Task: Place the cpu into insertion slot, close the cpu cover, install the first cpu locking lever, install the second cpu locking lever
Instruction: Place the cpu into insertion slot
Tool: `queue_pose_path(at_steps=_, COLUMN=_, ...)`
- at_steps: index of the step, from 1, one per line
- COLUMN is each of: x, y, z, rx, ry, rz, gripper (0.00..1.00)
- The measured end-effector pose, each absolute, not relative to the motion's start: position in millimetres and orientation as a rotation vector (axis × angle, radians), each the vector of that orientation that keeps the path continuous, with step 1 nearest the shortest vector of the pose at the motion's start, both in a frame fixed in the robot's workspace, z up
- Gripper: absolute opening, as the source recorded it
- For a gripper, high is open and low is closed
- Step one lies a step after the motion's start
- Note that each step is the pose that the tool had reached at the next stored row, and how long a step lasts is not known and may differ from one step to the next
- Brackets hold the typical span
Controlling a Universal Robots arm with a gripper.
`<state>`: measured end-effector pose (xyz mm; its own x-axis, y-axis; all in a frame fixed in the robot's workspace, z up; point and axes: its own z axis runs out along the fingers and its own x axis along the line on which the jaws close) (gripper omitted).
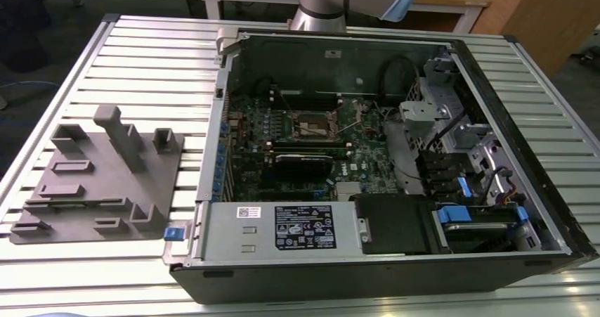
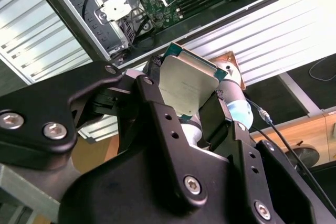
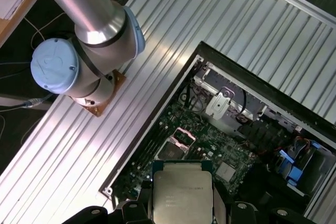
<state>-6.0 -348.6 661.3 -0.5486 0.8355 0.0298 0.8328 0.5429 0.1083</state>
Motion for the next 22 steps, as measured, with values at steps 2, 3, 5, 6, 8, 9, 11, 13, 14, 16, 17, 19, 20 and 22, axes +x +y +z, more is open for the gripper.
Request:
queue_pose_path(at_steps=2, x=-6.0, y=-348.6, z=657.7, rx=1.480, ry=2.737, rz=0.171, gripper=0.54)
queue_pose_path(at_steps=3, x=-6.0, y=-348.7, z=655.9, rx=1.480, ry=2.737, rz=0.171, gripper=0.54)
queue_pose_path(at_steps=5, x=-6.0, y=-348.7, z=652.2, rx=1.480, ry=2.737, rz=0.171, gripper=0.54)
queue_pose_path(at_steps=6, x=-6.0, y=-348.7, z=650.3, rx=1.480, ry=2.737, rz=0.171, gripper=0.54)
queue_pose_path(at_steps=8, x=-6.0, y=-348.8, z=646.7, rx=1.480, ry=2.737, rz=0.171, gripper=0.54)
queue_pose_path(at_steps=9, x=-6.0, y=-348.8, z=645.0, rx=1.480, ry=2.737, rz=0.171, gripper=0.54)
queue_pose_path(at_steps=11, x=-6.0, y=-348.9, z=643.5, rx=1.480, ry=2.737, rz=0.170, gripper=0.54)
queue_pose_path(at_steps=13, x=-6.0, y=-348.9, z=643.5, rx=1.480, ry=2.737, rz=0.170, gripper=0.54)
queue_pose_path(at_steps=14, x=-6.0, y=-348.9, z=643.5, rx=1.480, ry=2.737, rz=0.170, gripper=0.54)
queue_pose_path(at_steps=16, x=-6.0, y=-348.8, z=643.5, rx=1.480, ry=2.737, rz=0.170, gripper=0.54)
queue_pose_path(at_steps=17, x=-6.0, y=-348.8, z=643.3, rx=1.480, ry=2.737, rz=0.170, gripper=0.54)
queue_pose_path(at_steps=19, x=-6.0, y=-349.2, z=640.6, rx=1.480, ry=2.737, rz=0.169, gripper=0.54)
queue_pose_path(at_steps=20, x=-6.0, y=-349.6, z=638.8, rx=1.480, ry=2.737, rz=0.170, gripper=0.54)
queue_pose_path(at_steps=22, x=-6.0, y=-350.7, z=635.2, rx=1.480, ry=2.737, rz=0.170, gripper=0.54)
